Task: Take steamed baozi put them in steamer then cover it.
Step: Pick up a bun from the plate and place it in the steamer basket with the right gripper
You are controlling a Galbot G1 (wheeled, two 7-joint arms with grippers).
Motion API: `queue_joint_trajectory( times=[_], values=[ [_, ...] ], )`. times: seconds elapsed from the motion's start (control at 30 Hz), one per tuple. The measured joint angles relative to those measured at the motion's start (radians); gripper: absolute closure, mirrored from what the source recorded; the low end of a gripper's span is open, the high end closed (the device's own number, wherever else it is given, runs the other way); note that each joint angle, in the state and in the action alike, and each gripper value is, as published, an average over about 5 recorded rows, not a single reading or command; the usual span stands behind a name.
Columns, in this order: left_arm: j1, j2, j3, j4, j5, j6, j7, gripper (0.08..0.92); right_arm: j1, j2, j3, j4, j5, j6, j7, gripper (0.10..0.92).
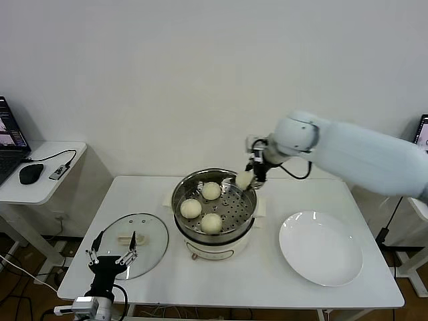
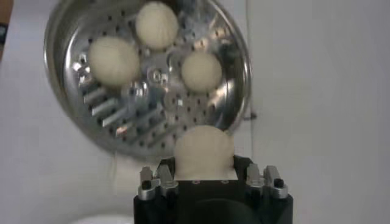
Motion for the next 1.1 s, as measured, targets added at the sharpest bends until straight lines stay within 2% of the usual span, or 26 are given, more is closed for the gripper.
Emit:
queue_joint_trajectory(
  times=[0.33,0.67,0.77,0.93,1.1],
  values=[
    [0.006,0.005,-0.018,-0.004,-0.005,-0.006,0.000,0.177,-0.069,0.097,-0.025,-0.051,-0.010,-0.030,0.034,0.431],
    [-0.001,-0.001,-0.016,0.007,-0.003,-0.012,0.000,0.177,-0.131,0.124,-0.027,-0.080,-0.069,-0.040,0.049,0.427],
    [-0.003,-0.001,-0.016,0.010,-0.003,-0.012,0.000,0.177,-0.140,0.125,-0.022,-0.081,-0.079,-0.041,0.052,0.380],
    [-0.005,0.001,-0.016,0.013,-0.002,-0.011,0.000,0.177,-0.144,0.114,-0.006,-0.072,-0.085,-0.041,0.057,0.246],
    [-0.005,0.007,-0.015,0.010,0.000,-0.008,0.000,0.177,-0.149,0.077,0.029,-0.037,-0.076,-0.034,0.079,0.206]
  ],
)
